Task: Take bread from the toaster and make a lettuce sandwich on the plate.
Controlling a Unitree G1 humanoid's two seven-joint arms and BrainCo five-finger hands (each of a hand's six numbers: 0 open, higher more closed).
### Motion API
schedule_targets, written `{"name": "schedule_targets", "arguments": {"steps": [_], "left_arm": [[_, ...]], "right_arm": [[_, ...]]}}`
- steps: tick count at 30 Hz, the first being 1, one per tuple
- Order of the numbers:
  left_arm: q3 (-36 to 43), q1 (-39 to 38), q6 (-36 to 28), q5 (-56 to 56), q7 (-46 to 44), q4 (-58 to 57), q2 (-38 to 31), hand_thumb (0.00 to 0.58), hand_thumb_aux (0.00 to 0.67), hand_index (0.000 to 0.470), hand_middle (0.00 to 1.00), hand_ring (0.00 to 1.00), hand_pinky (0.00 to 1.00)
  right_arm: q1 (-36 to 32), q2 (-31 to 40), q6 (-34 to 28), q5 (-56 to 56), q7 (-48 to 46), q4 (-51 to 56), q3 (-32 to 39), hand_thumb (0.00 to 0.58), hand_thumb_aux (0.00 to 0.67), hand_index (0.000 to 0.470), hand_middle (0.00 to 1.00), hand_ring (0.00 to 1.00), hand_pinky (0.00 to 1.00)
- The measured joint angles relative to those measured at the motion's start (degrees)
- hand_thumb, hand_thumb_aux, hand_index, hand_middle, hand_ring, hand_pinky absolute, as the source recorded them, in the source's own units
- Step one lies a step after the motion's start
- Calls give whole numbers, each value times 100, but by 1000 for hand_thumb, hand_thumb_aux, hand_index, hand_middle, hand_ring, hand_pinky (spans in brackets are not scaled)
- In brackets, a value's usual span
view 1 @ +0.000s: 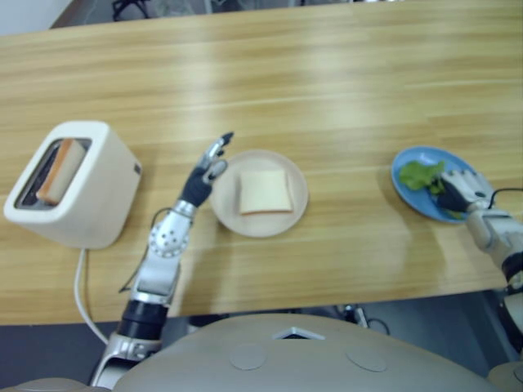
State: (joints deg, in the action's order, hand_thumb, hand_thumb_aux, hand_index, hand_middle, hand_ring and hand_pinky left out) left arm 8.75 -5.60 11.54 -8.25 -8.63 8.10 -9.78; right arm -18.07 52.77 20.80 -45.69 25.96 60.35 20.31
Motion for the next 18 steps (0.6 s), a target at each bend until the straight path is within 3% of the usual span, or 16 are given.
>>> {"name": "schedule_targets", "arguments": {"steps": [7, 18], "left_arm": [[-28, -5, 13, -1, 6, -24, -1, 0, 0, 0, 0, 0, 0], [-72, 25, 67, 1, 24, -128, 0, 0, 0, 0, 0, 0, 0]], "right_arm": [[477, 433, -85, 298, 323, -1203, -463, 580, 670, 460, 1000, 1000, 1000], [1816, 623, -909, 394, 40, -4328, -1589, 580, 670, 460, 1000, 1000, 1000]]}}
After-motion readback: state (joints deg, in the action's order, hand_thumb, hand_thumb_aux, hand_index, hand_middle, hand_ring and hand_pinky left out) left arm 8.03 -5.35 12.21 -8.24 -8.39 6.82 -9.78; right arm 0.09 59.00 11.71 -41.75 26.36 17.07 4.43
